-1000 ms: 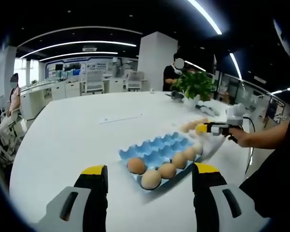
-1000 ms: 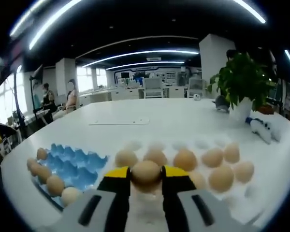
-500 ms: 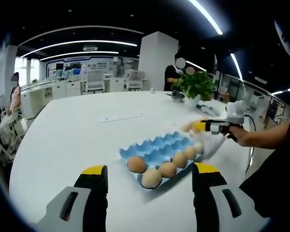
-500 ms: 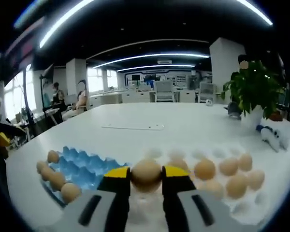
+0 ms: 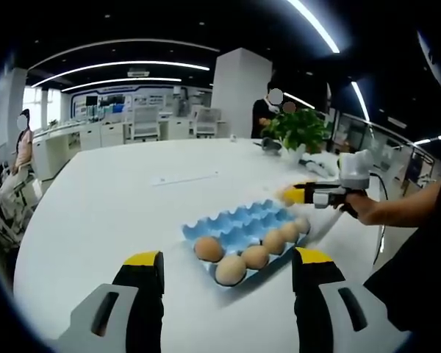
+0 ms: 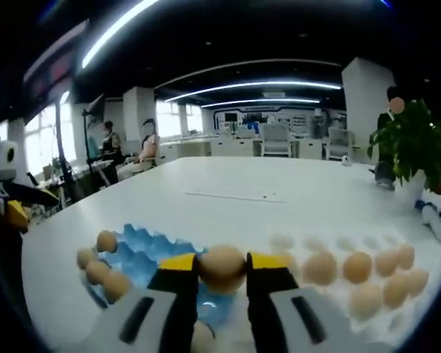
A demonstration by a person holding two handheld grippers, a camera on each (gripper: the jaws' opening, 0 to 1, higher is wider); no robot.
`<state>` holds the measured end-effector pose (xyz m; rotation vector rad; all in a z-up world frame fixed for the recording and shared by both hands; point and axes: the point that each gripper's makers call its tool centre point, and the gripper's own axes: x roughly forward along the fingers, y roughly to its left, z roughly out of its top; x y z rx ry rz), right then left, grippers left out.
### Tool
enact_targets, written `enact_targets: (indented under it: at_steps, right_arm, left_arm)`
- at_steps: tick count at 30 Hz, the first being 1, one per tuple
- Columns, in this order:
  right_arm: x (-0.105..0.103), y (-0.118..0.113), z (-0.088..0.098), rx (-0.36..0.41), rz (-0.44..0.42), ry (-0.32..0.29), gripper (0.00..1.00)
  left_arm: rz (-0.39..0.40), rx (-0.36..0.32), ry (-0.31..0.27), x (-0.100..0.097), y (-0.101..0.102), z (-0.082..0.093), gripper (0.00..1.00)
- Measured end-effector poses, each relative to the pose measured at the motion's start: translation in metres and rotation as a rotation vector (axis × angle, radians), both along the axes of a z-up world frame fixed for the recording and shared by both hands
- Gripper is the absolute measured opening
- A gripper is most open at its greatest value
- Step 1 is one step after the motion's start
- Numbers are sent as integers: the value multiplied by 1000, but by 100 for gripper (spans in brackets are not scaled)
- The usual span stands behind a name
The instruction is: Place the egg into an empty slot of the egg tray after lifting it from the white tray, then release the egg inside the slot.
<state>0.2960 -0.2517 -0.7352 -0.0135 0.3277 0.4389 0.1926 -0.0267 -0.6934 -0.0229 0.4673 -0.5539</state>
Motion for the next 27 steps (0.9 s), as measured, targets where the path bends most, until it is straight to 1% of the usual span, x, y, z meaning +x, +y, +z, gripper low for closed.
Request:
enact_targets:
  at_steps: [1, 12, 14, 15, 17, 22, 27]
  right_arm:
    - [0, 5, -1, 3, 12, 7, 25]
    - [-3, 60, 2, 21, 133, 0, 25]
    - [-4, 69, 2, 28, 156, 10, 25]
    - [-5, 75, 3, 26, 168, 5, 25]
    - [-7, 89, 2, 40, 203, 15, 25]
    - [-10, 115, -1, 33, 267, 22, 25]
    - [-13, 134, -5, 33, 311, 32, 25]
  left_arm:
    - [0, -1, 0, 0, 0, 0, 72]
    - [3, 1, 3, -1, 1, -1, 72]
    - [2, 1, 1, -1, 1, -1, 72]
    - [2, 1, 1, -1, 1, 0, 72]
    - [0, 4, 0, -1, 1, 0, 72]
    - [0, 2, 0, -1, 1, 0, 72]
    - [5, 0, -2, -1, 3, 1, 72]
